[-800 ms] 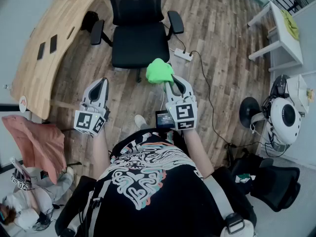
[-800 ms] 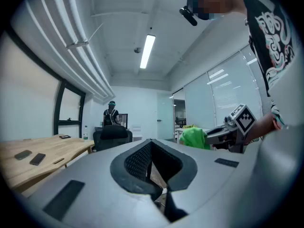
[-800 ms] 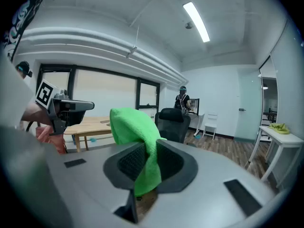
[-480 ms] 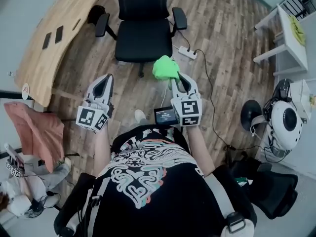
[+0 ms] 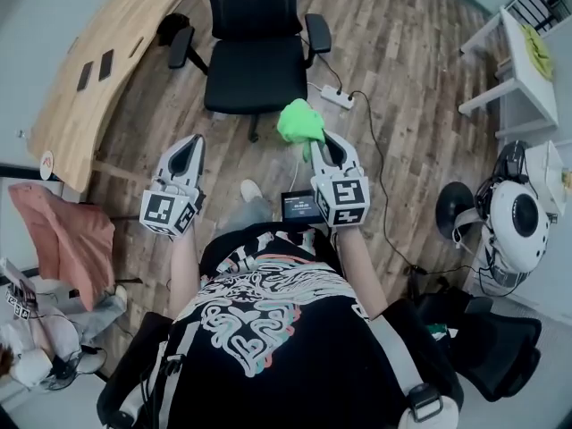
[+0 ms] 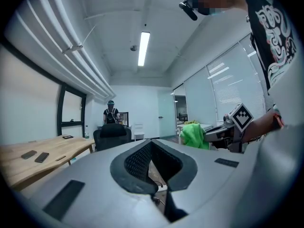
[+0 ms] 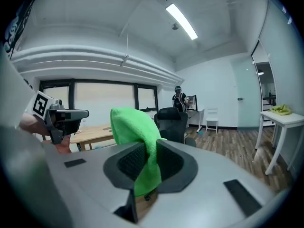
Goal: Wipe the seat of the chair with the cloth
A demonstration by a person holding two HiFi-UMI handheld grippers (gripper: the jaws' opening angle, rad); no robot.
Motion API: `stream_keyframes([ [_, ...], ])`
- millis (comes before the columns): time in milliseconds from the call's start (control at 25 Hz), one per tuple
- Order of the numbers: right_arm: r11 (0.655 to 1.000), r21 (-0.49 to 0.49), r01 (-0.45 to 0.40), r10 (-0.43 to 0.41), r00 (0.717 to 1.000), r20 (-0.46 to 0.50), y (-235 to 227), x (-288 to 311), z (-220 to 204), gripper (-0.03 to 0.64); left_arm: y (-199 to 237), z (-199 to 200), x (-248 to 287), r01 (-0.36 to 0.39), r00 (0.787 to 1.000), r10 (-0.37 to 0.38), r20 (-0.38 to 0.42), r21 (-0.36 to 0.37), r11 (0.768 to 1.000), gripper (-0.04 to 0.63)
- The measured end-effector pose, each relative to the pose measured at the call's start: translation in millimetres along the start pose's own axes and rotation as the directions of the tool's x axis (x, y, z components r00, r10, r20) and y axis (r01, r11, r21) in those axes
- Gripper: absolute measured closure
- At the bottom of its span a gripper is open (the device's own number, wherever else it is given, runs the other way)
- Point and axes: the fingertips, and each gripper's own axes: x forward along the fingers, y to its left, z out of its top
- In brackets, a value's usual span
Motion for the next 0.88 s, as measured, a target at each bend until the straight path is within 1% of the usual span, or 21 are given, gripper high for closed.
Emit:
stream_keyframes([
  [240,1.000,-0.006,-0.020,0.020,1.000,-0.002,-4,25,2,0.560,19,-7,19,-0.026,1.000,0.026,0.003,-0.025,0.999,0.595],
  [400,1.000,0.006,-0.014,0.014,1.000,0.013,-15,54,10,0.560,40,-11,49,-0.026,1.000,0.026,0.000,-0.016,1.000,0.595],
  [520,1.000,-0.001,-0.007,0.007,1.000,0.007,-24,89,15,0.560,66,-14,79,-0.019,1.000,0.019,-0.003,-0.006,1.000,0.595],
  [640,1.000,0.015,0.002,-0.002,1.000,-0.008,-31,128,20,0.560,95,-13,106,0.003,1.000,-0.003,-0.005,0.005,1.000,0.595],
  [720,1.000,0.020,0.008,-0.008,1.000,-0.010,-30,159,29,0.560,120,-9,123,0.014,1.000,-0.014,-0.003,0.007,1.000,0.595],
  [880,0.999,-0.010,0.038,-0.038,0.999,-0.006,-25,225,52,0.560,174,-4,159,0.055,0.998,-0.055,0.010,0.016,0.998,0.595],
])
